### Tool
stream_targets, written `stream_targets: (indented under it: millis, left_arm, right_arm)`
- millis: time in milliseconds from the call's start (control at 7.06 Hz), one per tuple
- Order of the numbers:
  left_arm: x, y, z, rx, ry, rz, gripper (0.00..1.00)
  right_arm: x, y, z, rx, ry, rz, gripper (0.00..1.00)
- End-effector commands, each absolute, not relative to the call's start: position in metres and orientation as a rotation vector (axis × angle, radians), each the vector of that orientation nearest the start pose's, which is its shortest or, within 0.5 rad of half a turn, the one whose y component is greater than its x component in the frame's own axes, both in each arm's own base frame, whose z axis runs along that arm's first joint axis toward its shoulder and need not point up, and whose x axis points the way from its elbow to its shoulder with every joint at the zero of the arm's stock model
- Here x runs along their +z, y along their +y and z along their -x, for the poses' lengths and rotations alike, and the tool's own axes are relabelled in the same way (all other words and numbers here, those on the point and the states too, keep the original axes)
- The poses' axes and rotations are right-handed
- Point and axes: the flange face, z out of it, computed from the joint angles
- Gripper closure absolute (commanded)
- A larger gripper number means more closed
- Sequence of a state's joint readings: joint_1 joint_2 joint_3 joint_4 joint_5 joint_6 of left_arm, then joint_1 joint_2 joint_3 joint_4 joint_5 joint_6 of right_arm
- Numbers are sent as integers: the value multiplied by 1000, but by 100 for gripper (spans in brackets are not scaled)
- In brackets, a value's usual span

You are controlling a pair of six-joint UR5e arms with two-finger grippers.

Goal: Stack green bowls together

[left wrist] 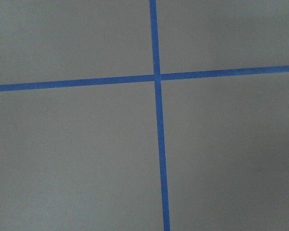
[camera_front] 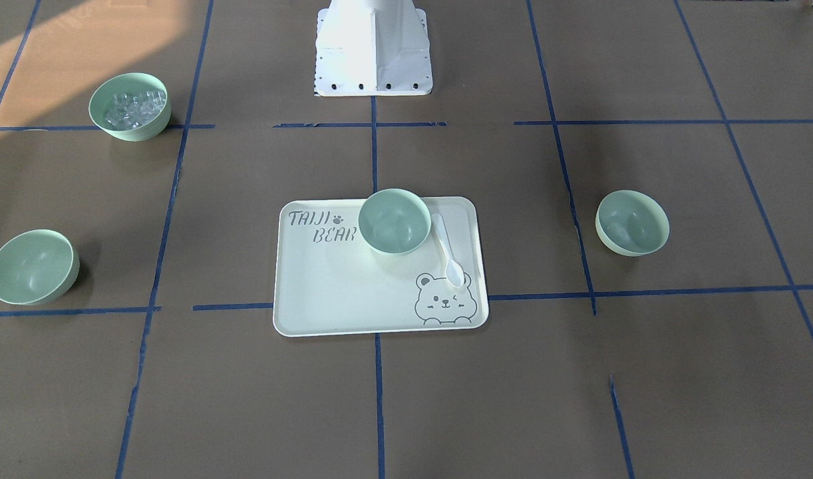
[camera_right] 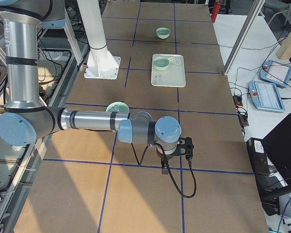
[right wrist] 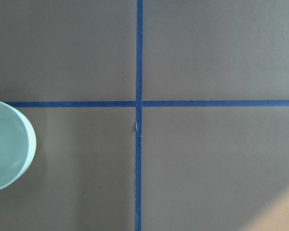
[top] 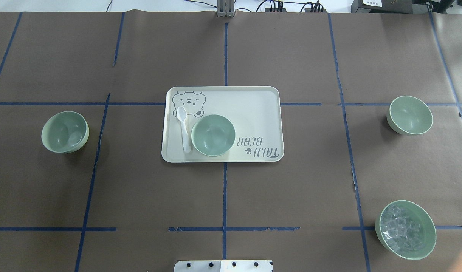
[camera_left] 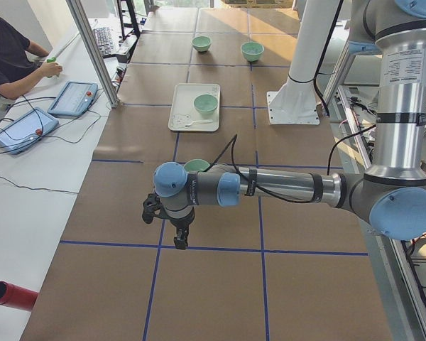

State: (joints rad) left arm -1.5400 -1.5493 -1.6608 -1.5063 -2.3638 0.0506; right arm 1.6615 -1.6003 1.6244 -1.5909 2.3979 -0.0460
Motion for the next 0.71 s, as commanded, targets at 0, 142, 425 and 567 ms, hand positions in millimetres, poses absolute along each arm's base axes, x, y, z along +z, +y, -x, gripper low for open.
stream_targets:
  millis: [0, 142, 425, 567]
  left_arm:
    - [627, -485, 47, 82, 793, -18, 0]
    - [616, -490, 45, 95, 798, -45, 0]
    - [580, -513, 23, 174, 803, -182, 0]
    - [565, -518, -19, 183, 828, -219, 0]
  right_arm:
    - [645, -472, -105, 42, -802, -61, 0]
    - [643, -473, -105, 41, -804, -66, 0]
    - [628, -481, -103, 31, -807, -93, 0]
    - [601, -505, -93, -15, -794, -136, 0]
